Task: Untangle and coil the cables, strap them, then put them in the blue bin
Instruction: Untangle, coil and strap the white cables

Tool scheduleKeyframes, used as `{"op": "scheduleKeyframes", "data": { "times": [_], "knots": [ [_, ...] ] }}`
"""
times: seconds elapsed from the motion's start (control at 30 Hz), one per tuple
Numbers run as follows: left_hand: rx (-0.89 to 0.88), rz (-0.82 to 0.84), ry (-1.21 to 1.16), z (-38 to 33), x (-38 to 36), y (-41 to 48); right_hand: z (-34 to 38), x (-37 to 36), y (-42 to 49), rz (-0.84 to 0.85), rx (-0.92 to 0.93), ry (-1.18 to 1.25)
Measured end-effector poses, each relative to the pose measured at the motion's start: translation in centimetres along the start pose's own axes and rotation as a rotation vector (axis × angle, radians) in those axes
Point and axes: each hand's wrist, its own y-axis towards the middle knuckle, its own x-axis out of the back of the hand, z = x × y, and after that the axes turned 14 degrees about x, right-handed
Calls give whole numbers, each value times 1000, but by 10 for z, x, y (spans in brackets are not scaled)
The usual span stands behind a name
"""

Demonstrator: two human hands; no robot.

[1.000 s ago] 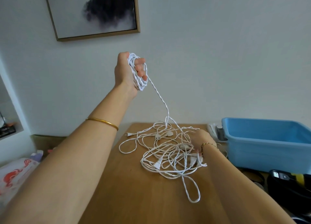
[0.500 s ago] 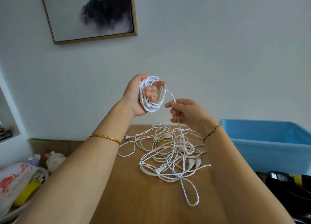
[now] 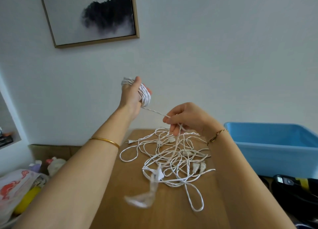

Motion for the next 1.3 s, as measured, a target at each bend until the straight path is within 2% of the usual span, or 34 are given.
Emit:
{"op": "scheduleKeyframes", "data": {
  "times": [0.07, 0.1, 0.2, 0.3, 0.4, 0.47, 0.7, 0.87, 1.0, 1.1, 1.3],
  "knots": [
    [-152, -64, 395, 5, 7, 3, 4, 4, -1, -82, 51, 63],
    [-185, -44, 542, 8, 10, 3, 6, 5, 0, -141, 81, 104],
    [-182, 154, 848, 11, 12, -6, 7, 4, 6, -329, 158, 212],
    [-174, 306, 1098, 11, 9, -14, 3, 3, 10, -435, 155, 280],
    [-292, 243, 1403, 12, 5, -15, -2, 4, 9, -431, 130, 292],
    [-307, 202, 1482, 13, 7, -15, -4, 7, 9, -424, 145, 174],
    [-80, 70, 1380, 6, 21, -11, -6, 22, 9, -467, 299, -216],
    [257, 273, 1174, -6, 9, -21, -10, 14, 27, -598, 392, -324],
    [479, 468, 890, -15, 8, -22, -29, 9, 40, -514, 365, -549],
    [546, 570, 708, -22, 12, -21, -30, 4, 38, -470, 392, -500],
    [560, 687, 524, -23, 12, -24, -24, -5, 31, -531, 423, -291]
  ]
}}
